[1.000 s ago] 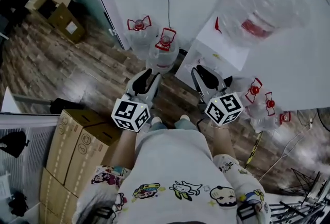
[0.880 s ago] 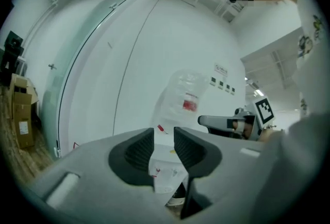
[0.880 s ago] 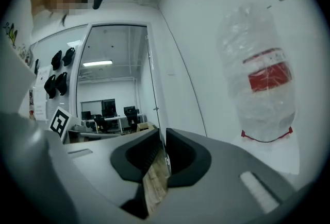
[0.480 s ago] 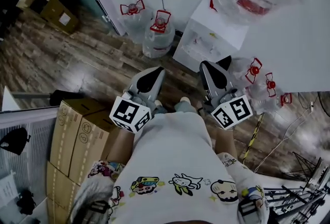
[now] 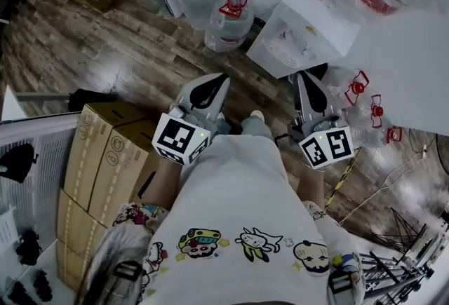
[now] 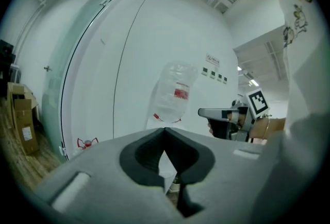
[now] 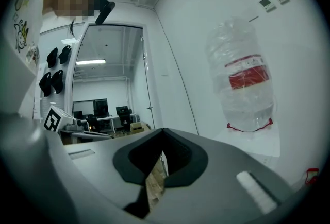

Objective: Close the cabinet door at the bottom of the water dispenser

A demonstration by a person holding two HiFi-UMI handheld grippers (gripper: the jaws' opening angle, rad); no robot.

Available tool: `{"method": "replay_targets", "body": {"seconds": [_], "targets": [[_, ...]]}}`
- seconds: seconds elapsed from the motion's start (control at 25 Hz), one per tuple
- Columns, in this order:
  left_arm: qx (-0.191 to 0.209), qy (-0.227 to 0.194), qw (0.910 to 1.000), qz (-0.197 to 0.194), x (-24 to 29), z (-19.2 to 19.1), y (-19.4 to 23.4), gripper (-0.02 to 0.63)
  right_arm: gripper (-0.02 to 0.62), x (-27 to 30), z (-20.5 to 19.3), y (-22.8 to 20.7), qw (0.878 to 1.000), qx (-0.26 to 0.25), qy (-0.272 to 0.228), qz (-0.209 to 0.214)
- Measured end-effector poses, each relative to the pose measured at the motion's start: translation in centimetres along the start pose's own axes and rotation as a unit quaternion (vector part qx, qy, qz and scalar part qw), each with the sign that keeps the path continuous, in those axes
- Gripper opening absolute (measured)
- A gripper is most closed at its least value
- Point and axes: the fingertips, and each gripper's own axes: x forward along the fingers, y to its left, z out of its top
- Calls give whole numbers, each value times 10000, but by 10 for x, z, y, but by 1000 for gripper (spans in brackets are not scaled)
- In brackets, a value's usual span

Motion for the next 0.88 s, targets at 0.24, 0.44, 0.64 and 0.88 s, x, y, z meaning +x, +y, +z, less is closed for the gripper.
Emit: {"method": "replay_targets", "body": {"seconds": [0.24,0.44,0.64,0.88], "targets": [[224,15,9995,230,-1,5,12,0,9,12,-1,6,9998,-27,44,195],[108,35,9991,409,-4,2,21,0,9,23,-7,10,9995,49,105,287],[86,12,9986,530,-9,3,27,-2,9,28,-7,16,9991,-20,115,409],[44,-60,9979,638,-14,4,34,-1,9,32,-8,23,9984,-128,172,526]]}}
